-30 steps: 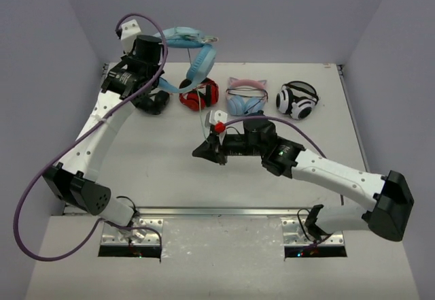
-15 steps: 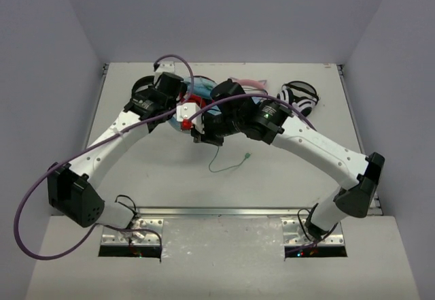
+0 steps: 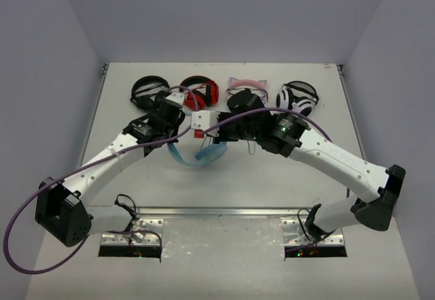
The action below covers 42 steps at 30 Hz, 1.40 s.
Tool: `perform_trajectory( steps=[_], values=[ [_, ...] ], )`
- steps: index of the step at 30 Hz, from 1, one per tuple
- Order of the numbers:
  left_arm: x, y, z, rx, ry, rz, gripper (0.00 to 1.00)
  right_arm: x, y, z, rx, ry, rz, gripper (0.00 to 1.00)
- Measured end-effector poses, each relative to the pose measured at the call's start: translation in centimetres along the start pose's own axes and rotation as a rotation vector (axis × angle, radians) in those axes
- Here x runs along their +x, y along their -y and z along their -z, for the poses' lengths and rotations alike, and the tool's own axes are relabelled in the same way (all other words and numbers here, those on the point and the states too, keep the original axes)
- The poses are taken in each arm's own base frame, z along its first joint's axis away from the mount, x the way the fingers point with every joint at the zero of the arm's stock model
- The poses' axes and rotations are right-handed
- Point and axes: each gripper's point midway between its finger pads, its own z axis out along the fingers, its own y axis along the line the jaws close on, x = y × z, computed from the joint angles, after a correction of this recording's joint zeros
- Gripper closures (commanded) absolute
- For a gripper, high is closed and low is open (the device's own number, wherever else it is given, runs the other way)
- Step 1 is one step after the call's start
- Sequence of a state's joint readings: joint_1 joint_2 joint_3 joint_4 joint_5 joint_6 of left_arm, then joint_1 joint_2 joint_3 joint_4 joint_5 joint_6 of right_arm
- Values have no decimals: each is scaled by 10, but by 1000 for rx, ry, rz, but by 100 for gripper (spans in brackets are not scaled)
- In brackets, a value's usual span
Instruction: Wrap the headphones
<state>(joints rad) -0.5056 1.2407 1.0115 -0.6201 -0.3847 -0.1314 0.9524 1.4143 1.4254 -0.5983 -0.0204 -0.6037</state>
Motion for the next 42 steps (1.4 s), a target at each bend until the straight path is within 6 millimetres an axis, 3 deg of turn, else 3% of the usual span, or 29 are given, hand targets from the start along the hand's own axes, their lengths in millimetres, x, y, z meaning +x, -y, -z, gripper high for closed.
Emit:
perform_trajectory(
  steps=[6,19,27,42],
  values=[
    [4,30,5,114,4,-61,100,-7,30,8,143,16,61,99],
    [0,54,14,203,41,-92,100,-13,46,-9,133,-23,63,99],
    [-6,74,31,268,102,-99,100,17,75,-8,104,-102,-100,99],
    [-28,77,77,380,276,-126,100,42,55,-26,-62,-90,-306,99]
  ],
)
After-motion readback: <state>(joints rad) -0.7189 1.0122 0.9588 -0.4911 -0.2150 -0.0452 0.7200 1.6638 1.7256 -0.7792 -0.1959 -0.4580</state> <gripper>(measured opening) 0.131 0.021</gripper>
